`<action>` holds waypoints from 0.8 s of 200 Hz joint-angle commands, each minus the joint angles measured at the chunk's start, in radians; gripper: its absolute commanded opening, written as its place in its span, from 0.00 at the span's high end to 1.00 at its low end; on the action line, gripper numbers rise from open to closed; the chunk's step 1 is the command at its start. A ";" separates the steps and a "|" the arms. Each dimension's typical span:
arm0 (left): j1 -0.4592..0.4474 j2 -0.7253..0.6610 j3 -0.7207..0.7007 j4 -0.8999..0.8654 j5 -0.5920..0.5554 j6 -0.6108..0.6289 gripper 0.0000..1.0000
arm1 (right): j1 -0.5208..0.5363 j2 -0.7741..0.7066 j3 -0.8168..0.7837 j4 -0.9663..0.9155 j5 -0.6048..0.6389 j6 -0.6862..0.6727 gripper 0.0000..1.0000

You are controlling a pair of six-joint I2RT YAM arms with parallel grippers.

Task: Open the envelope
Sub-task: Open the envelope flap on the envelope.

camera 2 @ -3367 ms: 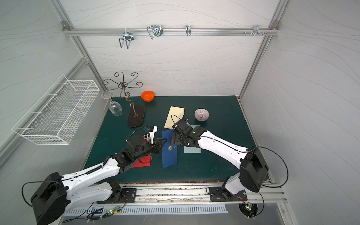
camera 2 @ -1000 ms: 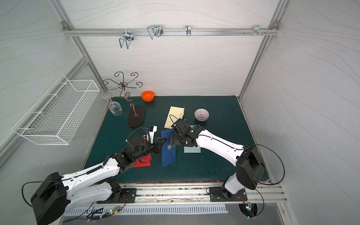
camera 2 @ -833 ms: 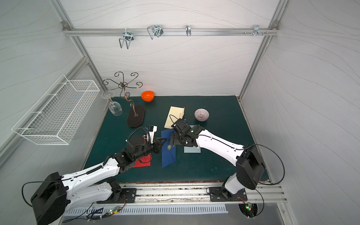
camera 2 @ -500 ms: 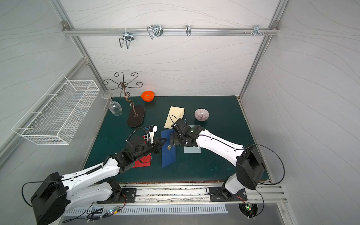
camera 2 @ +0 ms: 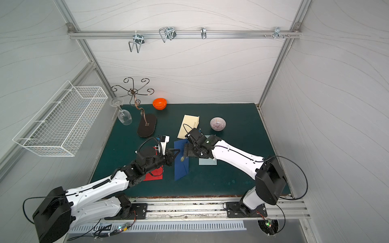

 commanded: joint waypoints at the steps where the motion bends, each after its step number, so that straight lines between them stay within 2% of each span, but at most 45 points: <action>1: -0.003 -0.036 0.011 0.057 -0.011 0.002 1.00 | -0.006 -0.015 -0.002 -0.073 0.066 0.010 0.07; 160: -0.003 -0.040 0.012 0.044 -0.030 0.006 1.00 | -0.005 -0.017 0.004 -0.087 0.072 0.005 0.07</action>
